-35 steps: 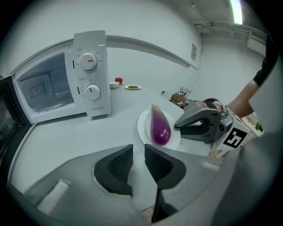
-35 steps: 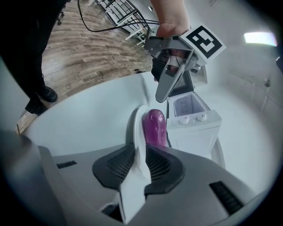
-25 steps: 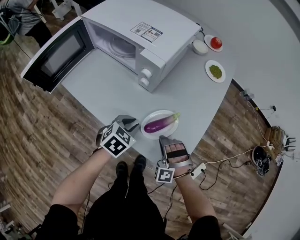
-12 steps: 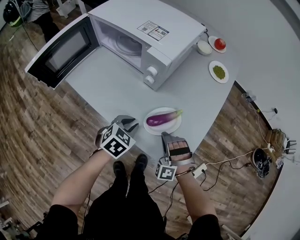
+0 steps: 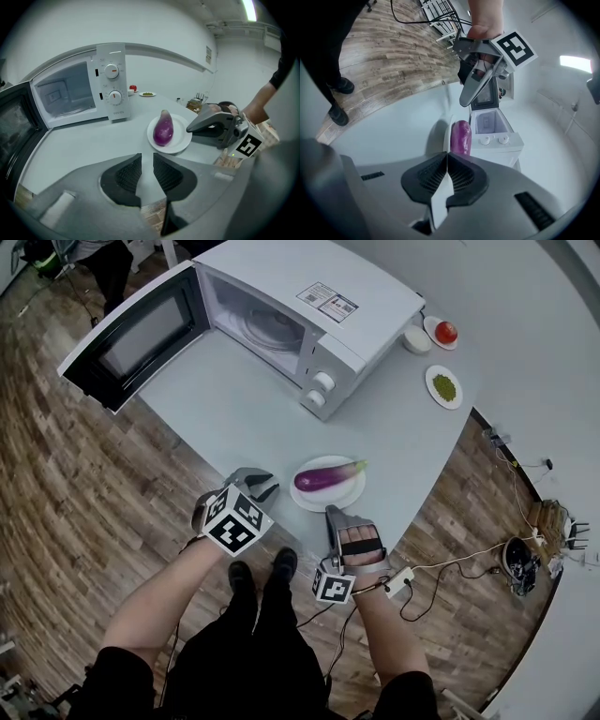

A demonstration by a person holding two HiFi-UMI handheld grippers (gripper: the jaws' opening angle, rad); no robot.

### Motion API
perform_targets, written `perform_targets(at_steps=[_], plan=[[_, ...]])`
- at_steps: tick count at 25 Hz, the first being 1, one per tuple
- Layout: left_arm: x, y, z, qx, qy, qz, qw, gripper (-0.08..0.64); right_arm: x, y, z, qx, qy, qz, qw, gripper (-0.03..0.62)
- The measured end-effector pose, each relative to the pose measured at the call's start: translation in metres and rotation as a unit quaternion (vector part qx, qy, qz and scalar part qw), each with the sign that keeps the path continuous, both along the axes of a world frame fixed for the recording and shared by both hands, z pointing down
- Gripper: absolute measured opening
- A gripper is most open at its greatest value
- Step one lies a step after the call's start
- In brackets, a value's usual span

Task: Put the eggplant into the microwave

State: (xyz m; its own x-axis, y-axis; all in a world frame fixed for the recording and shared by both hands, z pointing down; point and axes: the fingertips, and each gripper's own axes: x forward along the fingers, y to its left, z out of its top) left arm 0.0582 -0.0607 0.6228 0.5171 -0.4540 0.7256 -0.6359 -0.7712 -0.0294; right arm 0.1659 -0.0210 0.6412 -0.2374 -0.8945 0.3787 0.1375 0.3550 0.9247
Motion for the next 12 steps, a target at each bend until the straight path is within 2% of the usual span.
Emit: perform_targets(at_steps=[12], plan=[[-0.031,0.005,-0.006,0.01,-0.001,-0.001,1.0,0.081,-0.027,-0.006,-0.022,0.031,-0.006,0.004,0.999,0.02]])
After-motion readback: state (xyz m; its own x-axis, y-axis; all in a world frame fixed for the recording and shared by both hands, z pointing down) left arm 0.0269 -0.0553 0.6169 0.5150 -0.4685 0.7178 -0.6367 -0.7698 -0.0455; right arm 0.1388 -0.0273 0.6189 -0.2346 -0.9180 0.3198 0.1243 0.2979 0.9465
